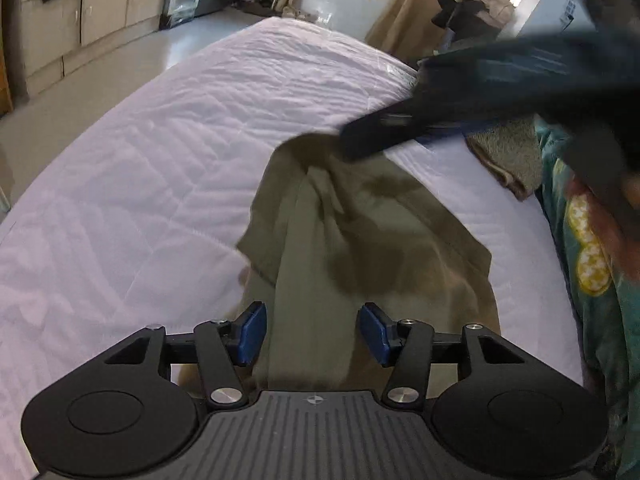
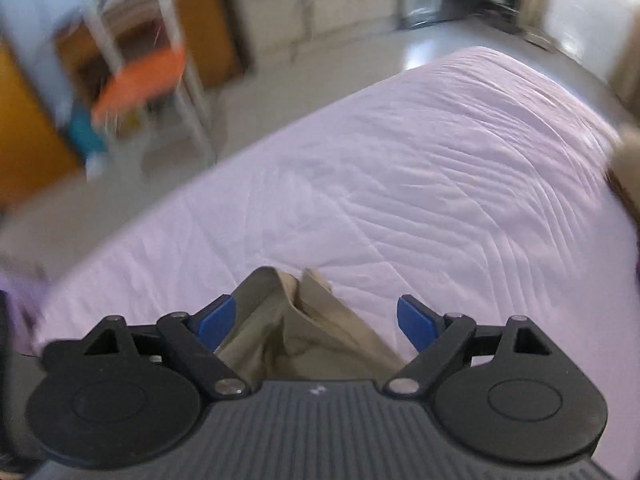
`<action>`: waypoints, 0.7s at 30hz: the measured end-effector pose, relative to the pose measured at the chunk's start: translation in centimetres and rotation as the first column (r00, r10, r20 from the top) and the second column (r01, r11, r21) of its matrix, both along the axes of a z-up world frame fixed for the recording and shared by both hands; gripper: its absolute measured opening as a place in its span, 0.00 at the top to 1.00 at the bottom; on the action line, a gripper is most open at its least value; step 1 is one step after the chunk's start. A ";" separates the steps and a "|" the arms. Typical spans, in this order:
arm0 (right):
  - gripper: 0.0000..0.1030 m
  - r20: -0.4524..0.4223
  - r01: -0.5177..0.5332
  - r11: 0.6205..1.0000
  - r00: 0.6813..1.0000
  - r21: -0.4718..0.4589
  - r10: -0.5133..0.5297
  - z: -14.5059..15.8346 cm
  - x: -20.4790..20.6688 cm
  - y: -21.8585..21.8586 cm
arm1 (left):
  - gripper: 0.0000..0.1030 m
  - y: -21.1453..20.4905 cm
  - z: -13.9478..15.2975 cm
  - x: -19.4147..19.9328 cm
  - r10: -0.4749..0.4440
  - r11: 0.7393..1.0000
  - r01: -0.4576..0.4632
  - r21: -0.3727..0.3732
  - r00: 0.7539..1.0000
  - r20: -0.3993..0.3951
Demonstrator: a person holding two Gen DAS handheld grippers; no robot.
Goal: Fold clothes
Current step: 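Grasp the shirt with the right gripper while the left gripper lifts the shirt edge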
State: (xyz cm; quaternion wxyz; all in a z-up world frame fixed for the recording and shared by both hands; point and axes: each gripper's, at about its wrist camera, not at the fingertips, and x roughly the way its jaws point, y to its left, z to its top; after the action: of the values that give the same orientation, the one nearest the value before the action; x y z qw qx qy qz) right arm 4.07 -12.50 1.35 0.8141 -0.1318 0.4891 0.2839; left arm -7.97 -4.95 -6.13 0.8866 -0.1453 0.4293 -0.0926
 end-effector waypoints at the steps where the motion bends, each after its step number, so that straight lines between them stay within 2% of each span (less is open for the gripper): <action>1: 0.15 -0.015 -0.031 0.999 0.999 -0.039 0.031 -0.6 0.4 1.1 | 0.45 0.0 -0.2 -0.1 -0.004 1.000 0.004 -0.001 1.000 -0.002; 4: 0.17 -0.089 -0.101 0.983 0.992 -0.150 0.088 -2.9 1.5 4.1 | 0.45 -0.1 -0.8 -0.4 -0.014 1.000 0.014 -0.005 1.000 -0.009; 6: 0.31 -0.166 -0.086 0.978 0.985 -0.189 0.054 -4.4 2.2 4.7 | 0.45 -0.2 -1.2 -0.6 -0.021 1.000 0.021 -0.008 1.000 -0.014; 7: 0.35 -0.184 -0.060 0.983 0.982 -0.174 0.027 -4.7 2.2 4.5 | 0.45 -0.2 -1.3 -0.7 -0.025 1.000 0.025 -0.009 1.000 -0.016; 8: 0.48 -0.206 -0.021 0.990 0.979 -0.139 -0.008 -4.6 2.2 3.9 | 0.45 -0.3 -1.5 -0.9 -0.028 1.000 0.027 -0.010 1.000 -0.011; 9: 0.57 -0.229 0.018 0.994 0.973 -0.104 -0.042 -4.6 2.2 3.3 | 0.45 -0.4 -1.6 -1.0 -0.031 0.999 0.031 -0.015 1.000 0.000; 10: 0.60 -0.250 0.058 0.996 0.965 -0.072 -0.074 -4.5 2.2 2.7 | 0.45 -0.4 -1.7 -1.1 -0.035 0.999 0.035 -0.023 0.999 0.011; 12: 0.80 -0.245 0.148 0.989 0.958 -0.022 -0.149 -4.0 2.3 1.2 | 0.46 -0.5 -2.0 -1.3 -0.041 0.999 0.042 -0.031 0.998 0.042; 15: 0.87 -0.288 0.269 0.955 0.931 0.124 -0.225 -3.1 1.4 -1.9 | 0.49 -0.8 -2.2 -1.9 -0.052 0.998 0.055 -0.035 0.995 0.081; 16: 0.88 -0.300 0.289 0.946 0.924 0.148 -0.236 -3.0 1.1 -2.6 | 0.50 -0.9 -2.3 -2.1 -0.063 0.997 0.066 -0.033 0.994 0.091; 17: 0.89 -0.309 0.309 0.936 0.918 0.168 -0.248 -2.9 0.7 -3.2 | 0.56 -1.1 -2.3 -2.3 -0.073 0.997 0.076 -0.031 0.992 0.100; 18: 0.90 -0.303 0.324 0.931 0.916 0.166 -0.264 -2.8 0.5 -3.8 | 0.70 -1.2 -2.2 -2.5 -0.077 0.996 0.080 -0.030 0.991 0.105; 20: 0.90 -0.286 0.353 0.920 0.911 0.170 -0.297 -2.2 -0.1 -4.7 | 0.83 -1.4 -1.8 -2.9 -0.076 0.996 0.080 -0.031 0.991 0.111; 21: 0.90 -0.279 0.367 0.913 0.909 0.176 -0.311 -1.8 -0.6 -5.1 | 0.86 -1.5 -1.6 -3.1 -0.075 0.996 0.079 -0.032 0.991 0.114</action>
State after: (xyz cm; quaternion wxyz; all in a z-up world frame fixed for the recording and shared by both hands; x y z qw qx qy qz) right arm 3.50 -17.57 -0.48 0.7940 0.0846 0.5661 0.2048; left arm -11.10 -6.49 -7.74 0.9023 -0.1391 0.3823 -0.1426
